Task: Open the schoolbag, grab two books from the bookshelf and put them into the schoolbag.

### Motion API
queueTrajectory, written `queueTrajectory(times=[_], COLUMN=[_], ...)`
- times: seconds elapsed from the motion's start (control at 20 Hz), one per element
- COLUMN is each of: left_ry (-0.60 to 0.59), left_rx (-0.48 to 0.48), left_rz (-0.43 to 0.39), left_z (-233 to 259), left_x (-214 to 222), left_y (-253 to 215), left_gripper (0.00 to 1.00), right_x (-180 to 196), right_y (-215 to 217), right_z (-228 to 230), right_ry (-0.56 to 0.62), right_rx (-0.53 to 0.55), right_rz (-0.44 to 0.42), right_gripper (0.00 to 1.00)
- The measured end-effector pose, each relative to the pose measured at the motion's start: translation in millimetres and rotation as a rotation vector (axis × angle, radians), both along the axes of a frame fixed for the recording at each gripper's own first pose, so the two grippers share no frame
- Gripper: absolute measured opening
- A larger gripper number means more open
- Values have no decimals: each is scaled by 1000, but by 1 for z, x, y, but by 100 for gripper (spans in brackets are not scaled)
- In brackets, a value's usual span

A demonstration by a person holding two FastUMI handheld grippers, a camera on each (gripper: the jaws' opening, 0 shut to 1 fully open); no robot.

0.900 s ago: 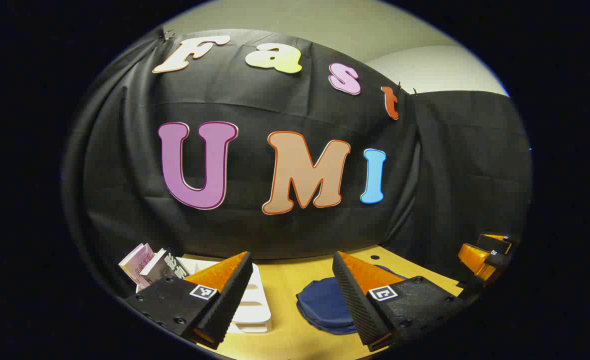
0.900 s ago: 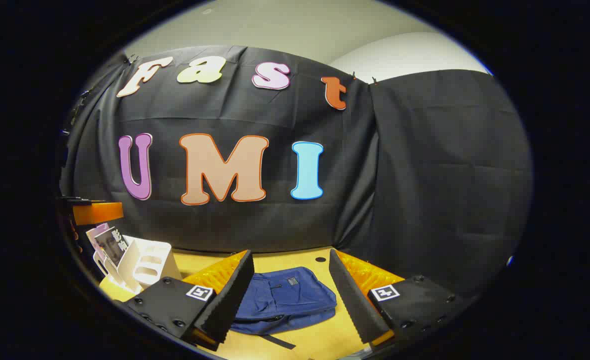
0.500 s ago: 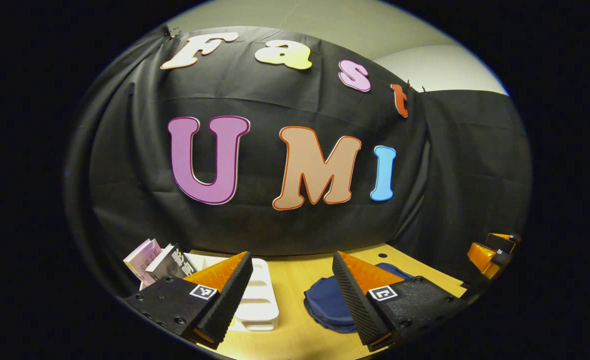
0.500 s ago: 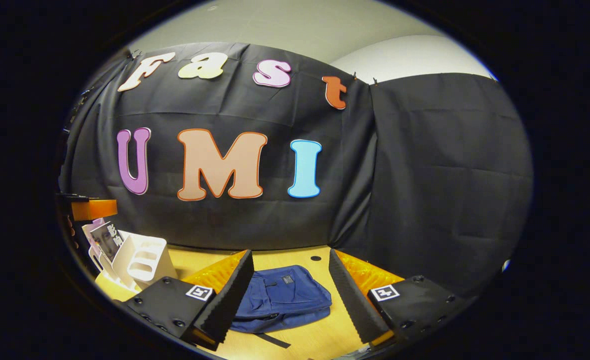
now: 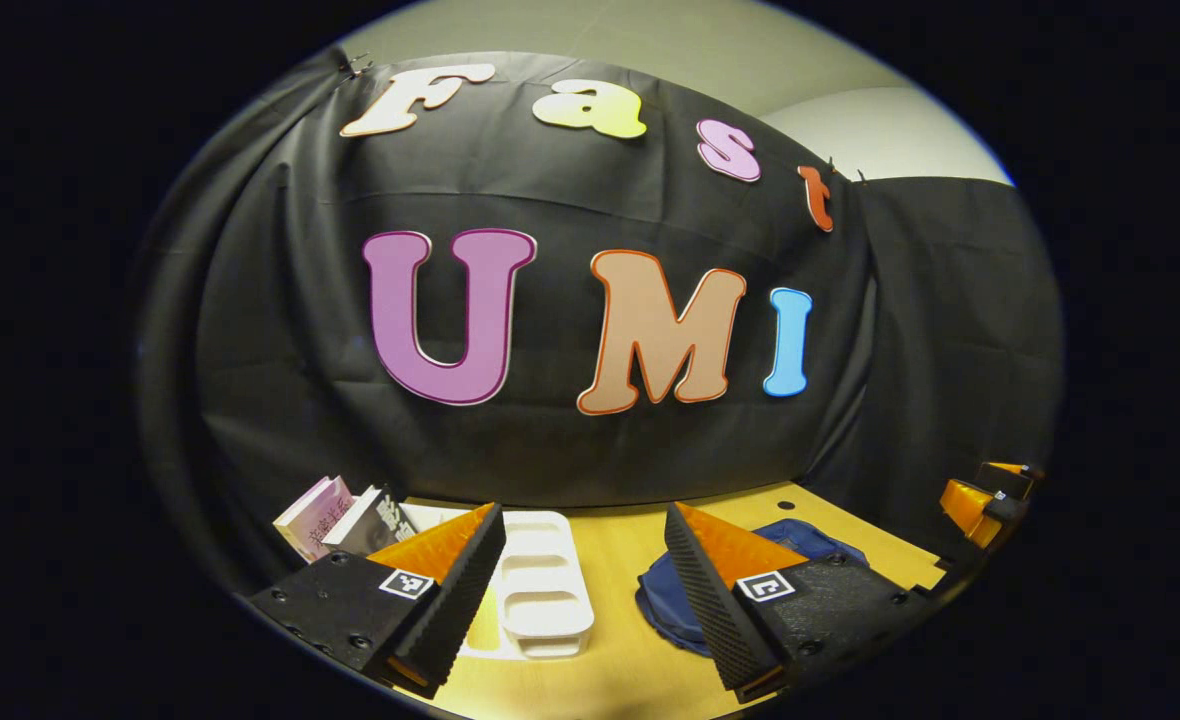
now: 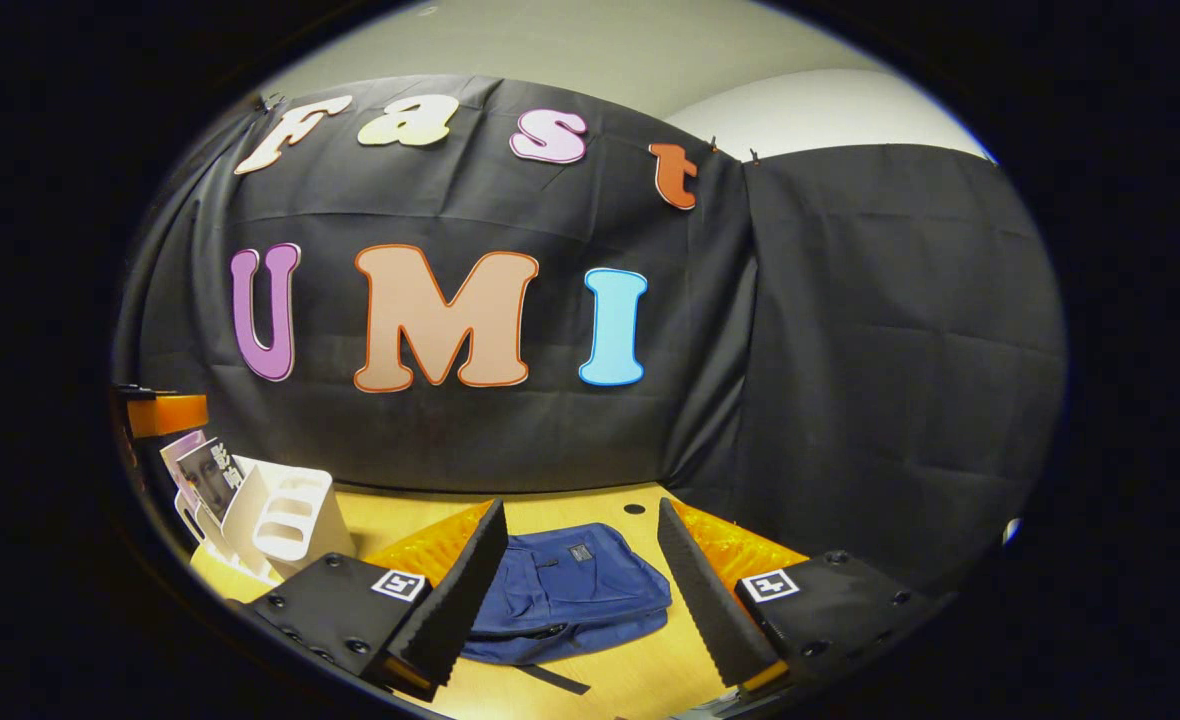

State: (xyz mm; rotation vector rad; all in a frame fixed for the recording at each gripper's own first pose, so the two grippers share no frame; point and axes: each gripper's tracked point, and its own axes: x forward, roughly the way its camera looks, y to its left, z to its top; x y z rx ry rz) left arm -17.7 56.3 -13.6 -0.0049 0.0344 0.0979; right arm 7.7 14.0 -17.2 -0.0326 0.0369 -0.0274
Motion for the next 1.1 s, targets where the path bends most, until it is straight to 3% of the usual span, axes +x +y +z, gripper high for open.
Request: queueTrajectory(times=[0.3, 0.4, 0.5, 0.9, 1.1], left_ry=[19, 27, 28, 53, 61], left_rx=[-18, -26, -13, 27, 3], left_rz=[72, 89, 114, 179, 197], left_z=[-10, -12, -12, -15, -16], left_x=[-27, -37, -46, -54, -47], left_y=[39, 50, 62, 104, 119], left_gripper=[94, 94, 94, 91, 94], right_x=[-3, -4, -4, 8, 24], right_y=[18, 30, 39, 56, 62], right_z=[-34, -48, -63, -140, -168], right_ry=[49, 64, 69, 71, 55], right_rx=[-134, -173, -224, -548, -655], right_rz=[-6, 5, 10, -4, 13], right_gripper=[100, 94, 100, 97, 96])
